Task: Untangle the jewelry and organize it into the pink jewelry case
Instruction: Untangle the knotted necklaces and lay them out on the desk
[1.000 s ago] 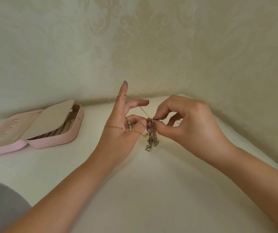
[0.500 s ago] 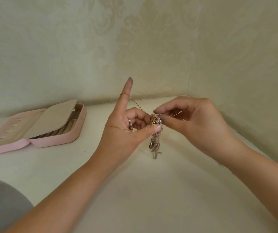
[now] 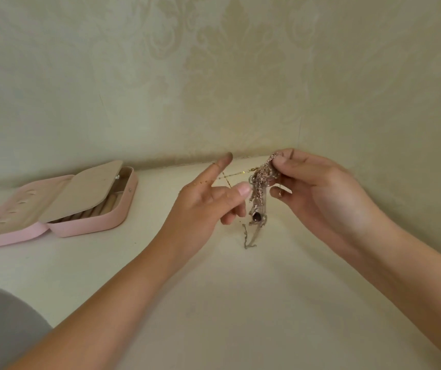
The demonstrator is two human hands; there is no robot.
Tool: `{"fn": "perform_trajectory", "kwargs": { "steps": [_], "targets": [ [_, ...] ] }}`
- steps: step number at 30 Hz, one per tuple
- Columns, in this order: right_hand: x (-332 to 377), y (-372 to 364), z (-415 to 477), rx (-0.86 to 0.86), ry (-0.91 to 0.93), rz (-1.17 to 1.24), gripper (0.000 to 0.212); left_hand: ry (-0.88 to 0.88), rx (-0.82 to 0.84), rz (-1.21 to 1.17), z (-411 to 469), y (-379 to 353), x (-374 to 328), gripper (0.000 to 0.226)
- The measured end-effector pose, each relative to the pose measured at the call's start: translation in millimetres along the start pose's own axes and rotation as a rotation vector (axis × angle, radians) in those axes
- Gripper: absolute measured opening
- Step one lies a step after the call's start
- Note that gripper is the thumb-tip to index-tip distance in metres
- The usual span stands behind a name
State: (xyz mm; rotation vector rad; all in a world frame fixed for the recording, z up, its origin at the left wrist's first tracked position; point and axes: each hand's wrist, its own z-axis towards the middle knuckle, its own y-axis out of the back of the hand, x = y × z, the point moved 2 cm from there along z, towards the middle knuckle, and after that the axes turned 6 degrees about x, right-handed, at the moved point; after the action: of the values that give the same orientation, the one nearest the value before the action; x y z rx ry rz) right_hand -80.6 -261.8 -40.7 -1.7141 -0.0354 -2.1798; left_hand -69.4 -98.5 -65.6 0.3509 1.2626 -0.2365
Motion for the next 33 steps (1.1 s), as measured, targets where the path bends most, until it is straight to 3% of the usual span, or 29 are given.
{"fn": "perform_trajectory", "kwargs": {
  "steps": [4,9,12,16,21,28,31,33],
  "targets": [
    [3,0,0,-0.011,-0.005,-0.002,0.007,0.200,0.160,-0.153,1,-3,1,0.057],
    [11,4,-3,-0.058,0.040,-0.439,0.010,0.425,0.349,-0.231,-1,-6,7,0.053],
    [6,5,-2,-0.043,0.010,-0.509,0.012,0.465,0.373,-0.226,-2,-3,6,0.051],
    [1,9,-1,-0.030,-0.053,-0.528,0.017,0.408,0.154,-0.172,0,10,2,0.040],
    [-4,9,-1,0.093,-0.108,-0.310,0.017,0.524,-0.083,-0.354,1,30,5,0.027],
    [-1,5,-2,0.074,-0.174,-0.175,0.019,0.481,-0.219,0.182,-3,45,1,0.046],
    [-2,4,-3,0.131,-0.158,-0.158,0.017,0.388,-0.248,0.197,0,49,-3,0.053],
    [-3,5,-2,0.160,-0.157,-0.132,0.017,0.335,-0.257,0.235,1,51,-5,0.042]
  ]
}}
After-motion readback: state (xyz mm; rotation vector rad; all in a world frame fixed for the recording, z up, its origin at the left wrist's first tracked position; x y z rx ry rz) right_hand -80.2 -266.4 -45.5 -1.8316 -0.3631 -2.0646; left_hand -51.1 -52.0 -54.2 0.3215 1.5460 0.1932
